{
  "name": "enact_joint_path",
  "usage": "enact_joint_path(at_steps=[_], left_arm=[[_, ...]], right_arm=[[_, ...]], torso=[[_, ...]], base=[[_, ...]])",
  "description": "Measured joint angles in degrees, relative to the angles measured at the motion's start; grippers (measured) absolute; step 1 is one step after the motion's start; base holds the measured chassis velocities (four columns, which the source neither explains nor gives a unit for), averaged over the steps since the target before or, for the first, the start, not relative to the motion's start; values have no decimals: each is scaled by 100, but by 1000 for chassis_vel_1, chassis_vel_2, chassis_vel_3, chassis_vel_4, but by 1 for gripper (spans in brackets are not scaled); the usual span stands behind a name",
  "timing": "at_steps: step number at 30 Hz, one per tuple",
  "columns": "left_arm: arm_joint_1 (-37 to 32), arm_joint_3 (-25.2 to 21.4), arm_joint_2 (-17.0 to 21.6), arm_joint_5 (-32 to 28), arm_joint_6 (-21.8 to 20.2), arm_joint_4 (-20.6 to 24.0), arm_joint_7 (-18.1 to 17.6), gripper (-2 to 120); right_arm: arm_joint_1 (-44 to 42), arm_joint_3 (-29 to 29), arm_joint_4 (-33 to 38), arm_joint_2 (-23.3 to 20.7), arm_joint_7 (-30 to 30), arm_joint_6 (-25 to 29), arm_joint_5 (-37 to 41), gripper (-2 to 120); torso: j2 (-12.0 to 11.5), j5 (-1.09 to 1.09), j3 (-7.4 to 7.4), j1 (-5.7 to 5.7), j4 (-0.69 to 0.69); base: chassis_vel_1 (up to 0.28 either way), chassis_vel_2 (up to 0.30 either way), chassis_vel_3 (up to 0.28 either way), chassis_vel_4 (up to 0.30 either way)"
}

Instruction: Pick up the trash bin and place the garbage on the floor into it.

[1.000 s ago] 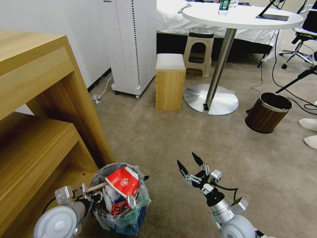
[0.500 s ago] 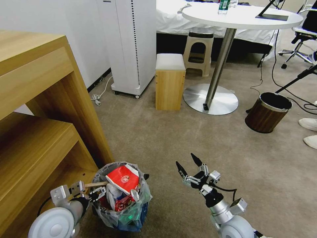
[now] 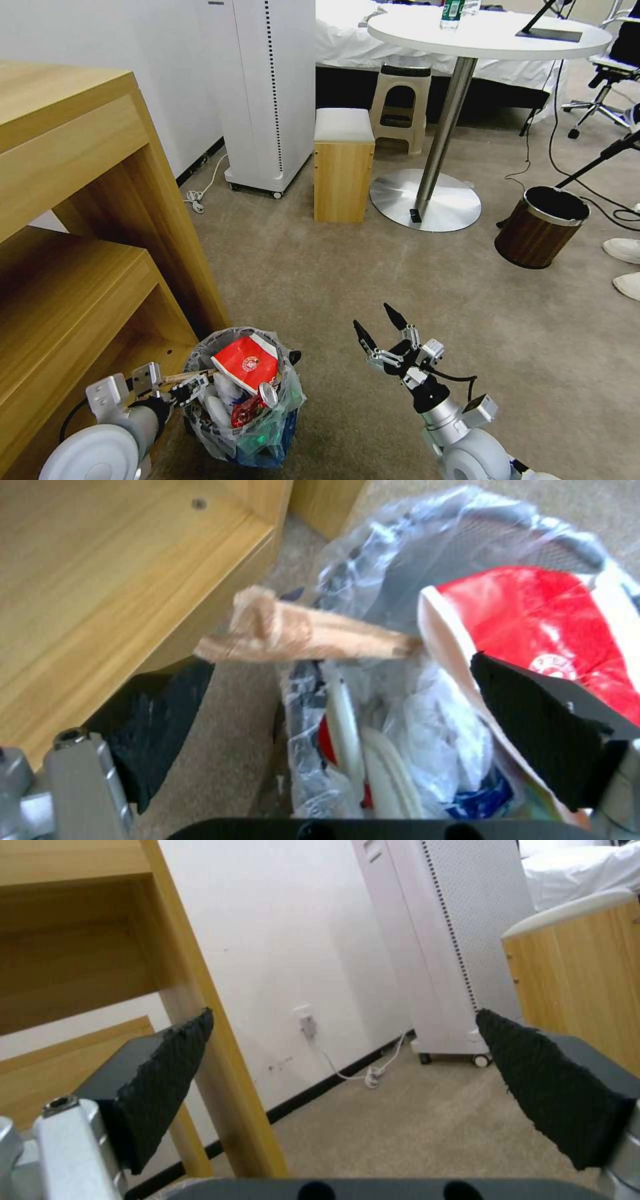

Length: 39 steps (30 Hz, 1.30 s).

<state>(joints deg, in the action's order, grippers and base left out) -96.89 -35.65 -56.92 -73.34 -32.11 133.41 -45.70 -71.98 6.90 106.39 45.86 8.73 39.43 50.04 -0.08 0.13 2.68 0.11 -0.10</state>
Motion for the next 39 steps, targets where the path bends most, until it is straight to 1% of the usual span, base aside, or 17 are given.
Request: enact_joint_path(at_steps=[6, 9, 10, 13, 14, 16, 17, 19, 20, 23, 24, 26, 28, 30, 35, 37, 39], left_arm=[[-15, -18, -81, 397, 93, 90, 198, 100], [-19, -65, -174, 838, 250, 91, 470, 100], [-19, -65, -174, 838, 250, 91, 470, 100], [-13, -154, -310, 1301, 453, 58, 832, 100], [-13, -154, -310, 1301, 453, 58, 832, 100], [-6, -202, -384, 1635, 625, 12, 1125, 100], [-6, -202, -384, 1635, 625, 12, 1125, 100], [12, -247, -504, 2056, 861, -50, 1520, 100], [12, -247, -504, 2056, 861, -50, 1520, 100], [24, -269, -630, 2636, 1109, -153, 1905, 100], [24, -269, -630, 2636, 1109, -153, 1905, 100], [25, -289, -710, 2895, 1218, -167, 2089, 100], [18, -289, -727, 2937, 1236, -166, 2119, 100], [-34, -282, -796, 3175, 1331, -153, 2250, 100], [-130, -195, -871, 3399, 1382, -100, 2322, 100], [-183, -163, -920, 3648, 1465, -93, 2407, 100], [-211, -151, -941, 3717, 1488, -78, 2434, 100]], right_arm=[[-17, -27, -27, 19, -5, -1, -30, 100], [-31, -61, -69, 75, -7, 3, -55, 100], [-31, -61, -69, 75, -7, 3, -55, 100], [-115, -169, -92, 141, -6, 6, -71, 100], [-115, -169, -92, 141, -6, 6, -71, 100], [-162, -264, -99, 165, -5, 6, -70, 100], [-162, -264, -99, 165, -5, 6, -70, 100], [-210, -447, -135, 212, -2, 9, -81, 100], [-210, -447, -135, 212, -2, 9, -81, 100], [-315, -720, -153, 283, -2, 11, -80, 100], [-315, -720, -153, 283, -2, 11, -80, 100], [-380, -875, -162, 346, 0, 16, -98, 100], [-402, -918, -162, 367, 1, 16, -100, 100], [-513, -1105, -163, 467, 6, 18, -122, 100], [-617, -1306, -179, 589, 25, 22, -183, 100], [-669, -1454, -207, 647, 47, 39, -239, 100], [-701, -1522, -212, 663, 62, 49, -251, 100]], torso=[[0, 0, 0, 0, 0], [0, 0, 0, 0, 0], [0, 0, 0, 0, 0], [0, 0, 0, 0, 0], [0, 0, 0, 0, 0], [0, 0, 0, 0, 0], [0, 0, 0, 0, 0], [0, 0, 0, 0, 0], [0, 0, 0, 0, 0], [0, 0, 0, 0, 0], [0, 0, 0, 0, 0], [0, 0, 0, 0, 0], [0, 0, 0, 0, 0], [0, 1, 0, -1, 0], [0, 1, 0, -1, 0], [0, 0, 0, -1, 0], [0, 1, 0, -1, 0]], base=[[0, 0, 0, 0], [0, 0, 0, 0], [0, 0, 0, 0], [0, 0, 0, 0], [0, 0, 0, 0], [0, 0, 0, 0], [0, 0, 0, 0], [0, 0, 0, 0], [0, 0, 0, 0], [0, 0, 0, 0], [0, 0, 0, 0], [0, 0, 0, 0], [0, 0, 0, 0], [0, 0, 0, 0], [0, 0, 0, 0], [0, 0, 0, 0], [0, 0, 0, 0]])
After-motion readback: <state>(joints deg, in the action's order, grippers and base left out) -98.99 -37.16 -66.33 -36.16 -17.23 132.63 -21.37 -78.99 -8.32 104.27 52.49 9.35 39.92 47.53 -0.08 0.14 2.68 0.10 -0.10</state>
